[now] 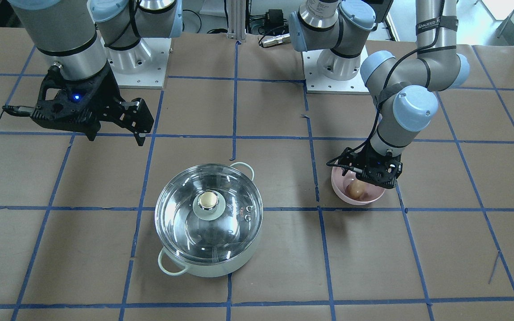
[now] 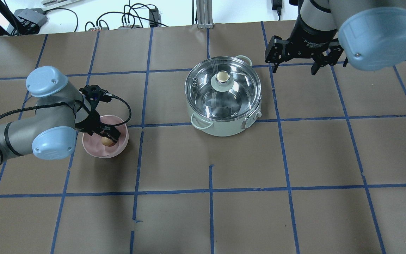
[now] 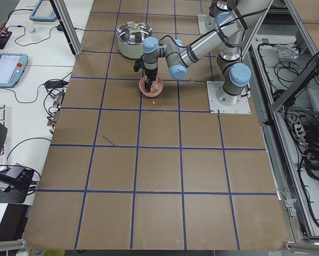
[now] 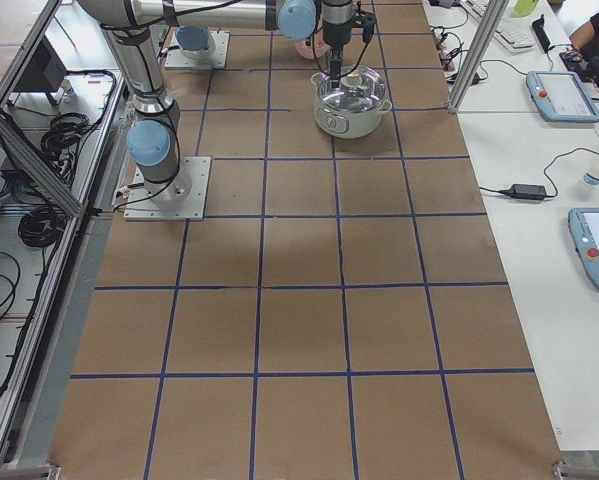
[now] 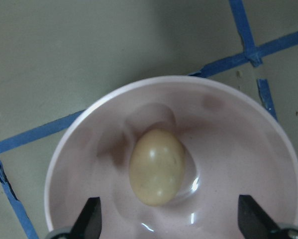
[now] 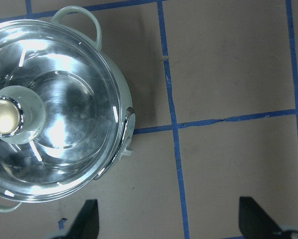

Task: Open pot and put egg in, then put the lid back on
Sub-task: 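Close the left gripper around the egg in the bowl, then reach the right gripper to the pot lid knob and grasp it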

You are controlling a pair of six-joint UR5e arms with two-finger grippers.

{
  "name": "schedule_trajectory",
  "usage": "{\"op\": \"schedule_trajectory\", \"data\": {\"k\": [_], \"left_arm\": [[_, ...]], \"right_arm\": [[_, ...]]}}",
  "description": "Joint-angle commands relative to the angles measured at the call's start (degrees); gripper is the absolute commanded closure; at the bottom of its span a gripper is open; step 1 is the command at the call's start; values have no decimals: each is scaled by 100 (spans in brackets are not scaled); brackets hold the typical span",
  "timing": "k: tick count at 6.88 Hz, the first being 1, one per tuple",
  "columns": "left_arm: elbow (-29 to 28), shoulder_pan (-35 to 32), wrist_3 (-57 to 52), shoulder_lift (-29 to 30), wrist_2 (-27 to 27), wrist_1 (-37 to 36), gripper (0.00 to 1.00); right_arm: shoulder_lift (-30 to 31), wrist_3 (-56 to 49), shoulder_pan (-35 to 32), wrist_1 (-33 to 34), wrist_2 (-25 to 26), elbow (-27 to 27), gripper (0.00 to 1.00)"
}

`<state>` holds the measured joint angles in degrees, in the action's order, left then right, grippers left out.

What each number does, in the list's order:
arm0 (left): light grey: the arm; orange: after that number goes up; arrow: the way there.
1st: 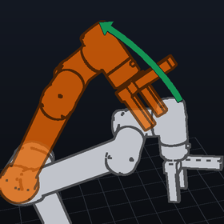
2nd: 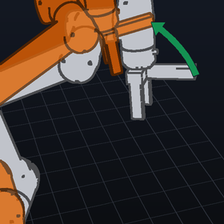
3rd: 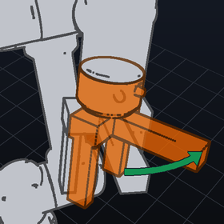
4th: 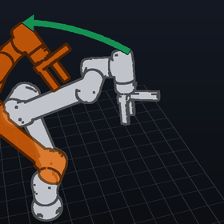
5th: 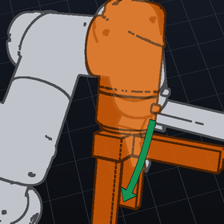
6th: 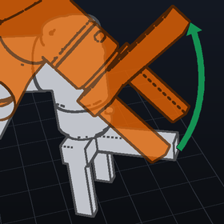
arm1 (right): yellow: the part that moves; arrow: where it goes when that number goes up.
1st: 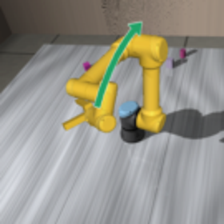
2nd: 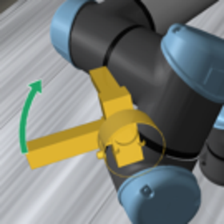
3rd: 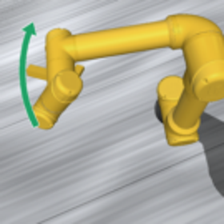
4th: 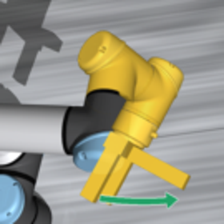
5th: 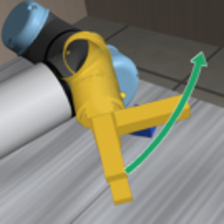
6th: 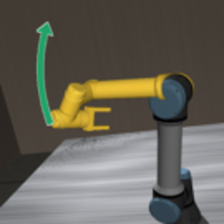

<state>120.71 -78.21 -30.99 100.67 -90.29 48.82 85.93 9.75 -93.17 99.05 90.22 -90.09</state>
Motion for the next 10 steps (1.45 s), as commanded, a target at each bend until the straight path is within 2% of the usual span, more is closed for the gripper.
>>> {"op": "schedule_trajectory", "data": {"k": [1, 4, 6, 7, 9, 10], "left_arm": [[-4, -19, -3, 101, 98, -100, 5], [23, -19, 6, 225, 90, -197, 6], [49, -10, 6, 269, 108, -311, 9], [58, -18, 23, 303, 116, -311, 10], [49, -10, 23, 356, 134, -346, 10], [40, -18, 23, 383, 134, -346, 10]], "right_arm": [[2, 0, 1, 0, -5, 0, 0], [-59, -26, 19, 0, -198, 17, 0], [-199, 70, -60, 472, -207, 88, 2], [-417, 114, -261, 745, -215, 201, 2], [-1215, 805, -972, 940, -180, 972, 2], [-1541, 887, -1070, 1367, -198, 1028, 2]]}}
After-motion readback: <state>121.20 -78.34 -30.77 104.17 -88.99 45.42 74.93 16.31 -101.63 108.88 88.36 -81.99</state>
